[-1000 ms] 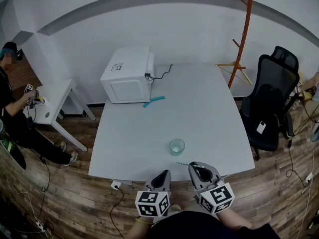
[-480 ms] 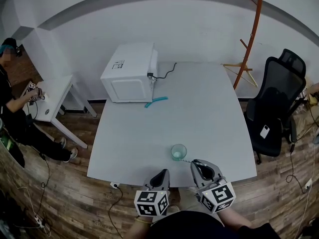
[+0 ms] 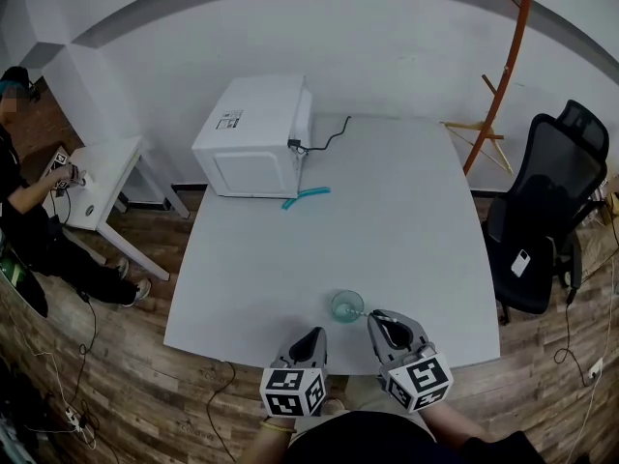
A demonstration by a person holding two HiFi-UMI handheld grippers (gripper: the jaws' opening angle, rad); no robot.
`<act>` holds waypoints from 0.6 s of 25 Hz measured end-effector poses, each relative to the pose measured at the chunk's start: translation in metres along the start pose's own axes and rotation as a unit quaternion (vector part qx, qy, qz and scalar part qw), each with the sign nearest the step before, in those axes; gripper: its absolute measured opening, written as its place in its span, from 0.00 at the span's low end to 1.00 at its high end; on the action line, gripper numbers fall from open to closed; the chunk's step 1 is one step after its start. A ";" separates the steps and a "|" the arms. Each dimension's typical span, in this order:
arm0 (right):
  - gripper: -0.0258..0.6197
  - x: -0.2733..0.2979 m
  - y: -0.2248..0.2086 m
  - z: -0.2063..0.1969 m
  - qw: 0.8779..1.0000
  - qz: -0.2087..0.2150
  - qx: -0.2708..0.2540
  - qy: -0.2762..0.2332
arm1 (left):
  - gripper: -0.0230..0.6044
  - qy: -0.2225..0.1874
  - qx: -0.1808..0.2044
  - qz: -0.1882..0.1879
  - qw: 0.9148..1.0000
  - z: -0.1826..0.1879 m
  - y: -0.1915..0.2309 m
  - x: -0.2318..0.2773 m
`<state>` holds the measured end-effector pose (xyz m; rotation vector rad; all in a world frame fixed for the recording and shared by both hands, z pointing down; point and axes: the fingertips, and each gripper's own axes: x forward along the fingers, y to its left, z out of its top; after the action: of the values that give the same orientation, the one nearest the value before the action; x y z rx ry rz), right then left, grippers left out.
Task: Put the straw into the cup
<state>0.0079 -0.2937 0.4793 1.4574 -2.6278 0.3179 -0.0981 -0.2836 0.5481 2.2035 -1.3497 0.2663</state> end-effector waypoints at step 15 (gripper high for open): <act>0.11 0.039 -0.016 -0.047 0.998 0.027 0.008 0.062 | 0.07 0.025 -0.027 0.039 0.999 -0.018 0.023 0.029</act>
<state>0.0012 -0.3226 0.5345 1.3270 -2.5753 0.4228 -0.1019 -0.3039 0.5837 2.0890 -1.4009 0.3073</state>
